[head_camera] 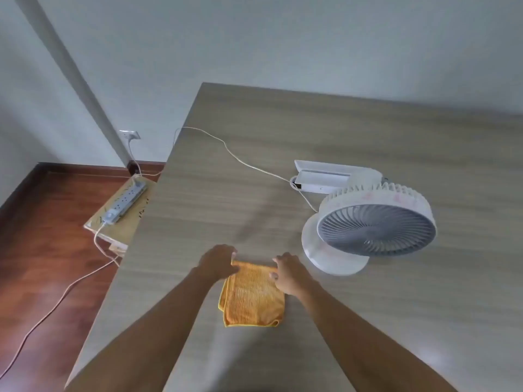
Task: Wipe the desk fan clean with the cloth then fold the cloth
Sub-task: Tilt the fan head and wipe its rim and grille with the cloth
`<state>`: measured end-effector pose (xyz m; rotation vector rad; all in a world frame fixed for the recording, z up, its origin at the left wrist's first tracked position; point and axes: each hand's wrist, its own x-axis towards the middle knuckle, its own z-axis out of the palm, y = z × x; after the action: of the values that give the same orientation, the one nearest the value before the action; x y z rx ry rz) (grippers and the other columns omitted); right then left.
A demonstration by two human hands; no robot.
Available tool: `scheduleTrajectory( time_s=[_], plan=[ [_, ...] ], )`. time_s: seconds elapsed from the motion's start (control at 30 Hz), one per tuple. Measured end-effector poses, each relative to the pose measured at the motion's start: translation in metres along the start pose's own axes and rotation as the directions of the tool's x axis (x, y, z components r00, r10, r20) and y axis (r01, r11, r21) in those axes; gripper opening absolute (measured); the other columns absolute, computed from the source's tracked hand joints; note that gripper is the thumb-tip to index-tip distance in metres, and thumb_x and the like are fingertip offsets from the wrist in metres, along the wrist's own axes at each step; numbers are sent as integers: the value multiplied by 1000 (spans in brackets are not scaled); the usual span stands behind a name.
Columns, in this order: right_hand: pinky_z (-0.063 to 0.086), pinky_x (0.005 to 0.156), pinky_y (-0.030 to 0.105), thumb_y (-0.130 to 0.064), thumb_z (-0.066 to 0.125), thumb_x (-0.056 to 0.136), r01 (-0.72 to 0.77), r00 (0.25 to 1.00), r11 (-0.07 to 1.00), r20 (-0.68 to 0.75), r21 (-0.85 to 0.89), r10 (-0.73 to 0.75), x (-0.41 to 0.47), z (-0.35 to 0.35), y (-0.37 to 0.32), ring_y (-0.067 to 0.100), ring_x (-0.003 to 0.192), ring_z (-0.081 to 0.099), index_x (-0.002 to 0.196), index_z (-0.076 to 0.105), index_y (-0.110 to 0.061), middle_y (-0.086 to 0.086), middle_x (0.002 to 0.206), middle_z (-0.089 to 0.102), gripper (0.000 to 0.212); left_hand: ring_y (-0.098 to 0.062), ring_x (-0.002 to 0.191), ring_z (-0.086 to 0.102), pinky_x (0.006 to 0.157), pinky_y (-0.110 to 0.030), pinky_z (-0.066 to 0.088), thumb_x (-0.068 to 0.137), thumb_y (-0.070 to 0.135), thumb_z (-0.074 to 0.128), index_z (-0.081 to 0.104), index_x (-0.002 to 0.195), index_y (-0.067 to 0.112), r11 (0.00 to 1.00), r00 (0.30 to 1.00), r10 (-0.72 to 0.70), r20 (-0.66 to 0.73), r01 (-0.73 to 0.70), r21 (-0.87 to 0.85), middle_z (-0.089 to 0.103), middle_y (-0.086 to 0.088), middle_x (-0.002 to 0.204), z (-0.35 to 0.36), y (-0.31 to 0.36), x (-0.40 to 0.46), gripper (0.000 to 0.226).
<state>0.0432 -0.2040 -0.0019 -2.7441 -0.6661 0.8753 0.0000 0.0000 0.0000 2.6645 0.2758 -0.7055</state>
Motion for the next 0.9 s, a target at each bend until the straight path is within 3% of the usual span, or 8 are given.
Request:
scheduleTrajectory(
  time_s=[0.23, 0.37, 0.47, 0.57, 0.7, 0.8, 0.9],
  plan=[
    [42, 102, 42, -29, 55, 94, -15, 996, 992, -91, -128, 3, -4, 22, 5, 30, 126, 41, 133, 49, -9, 13, 133, 45, 44, -20, 127, 50, 103, -33, 43, 90, 26, 66, 56, 133, 20, 999, 994, -29, -105, 24, -44, 50, -3, 139, 26, 13, 4, 45],
    [45, 94, 43, -29, 57, 92, -12, 977, 990, -211, -142, -19, -4, 27, 5, 32, 118, 47, 123, 54, -8, 14, 126, 52, 38, -21, 117, 54, 97, -33, 46, 94, 22, 61, 67, 117, 19, 999, 973, -35, -230, 29, -29, 59, -4, 126, 32, 16, 4, 24],
    [48, 86, 45, -28, 62, 85, -2, 957, 994, -288, -109, -30, -9, 31, 5, 34, 109, 54, 114, 60, -7, 14, 115, 59, 35, -21, 112, 55, 94, -32, 45, 95, 14, 56, 69, 112, 18, 1000, 964, -14, -265, 12, -11, 60, -4, 121, 35, 19, 2, 21],
    [53, 76, 43, -34, 69, 70, 20, 935, 1000, -354, -16, -24, -18, 38, 12, 30, 96, 60, 105, 62, -15, 5, 103, 64, 41, -20, 116, 51, 96, -32, 40, 97, 19, 52, 63, 117, 18, 991, 972, 127, -197, -118, 58, 59, -1, 123, 30, 28, -1, 23],
    [48, 90, 38, -40, 70, 72, 141, 921, 977, -382, 158, -71, -33, 41, 27, 25, 106, 54, 115, 60, -20, -1, 113, 65, 48, -18, 118, 51, 97, -30, 37, 97, 25, 55, 60, 119, 22, 940, 936, 339, -97, -334, 68, 62, 4, 122, 12, 54, -7, 23],
    [45, 89, 31, -38, 72, 71, 140, 923, 937, -386, 321, -5, -47, 33, 35, 23, 100, 55, 98, 64, -14, 1, 100, 67, 37, -16, 112, 52, 92, -27, 37, 94, 24, 59, 62, 114, 21, 892, 890, 451, -60, -452, 5, 63, 7, 115, 2, 73, -13, 21],
    [40, 85, 22, -37, 73, 70, 99, 918, 899, -387, 426, 82, -65, 21, 44, 18, 98, 55, 100, 65, -16, -1, 99, 67, 37, -12, 102, 51, 87, -24, 36, 91, 23, 62, 64, 108, 21, 845, 846, 529, -66, -532, -58, 57, 17, 101, -8, 92, -19, 17]
  ],
)
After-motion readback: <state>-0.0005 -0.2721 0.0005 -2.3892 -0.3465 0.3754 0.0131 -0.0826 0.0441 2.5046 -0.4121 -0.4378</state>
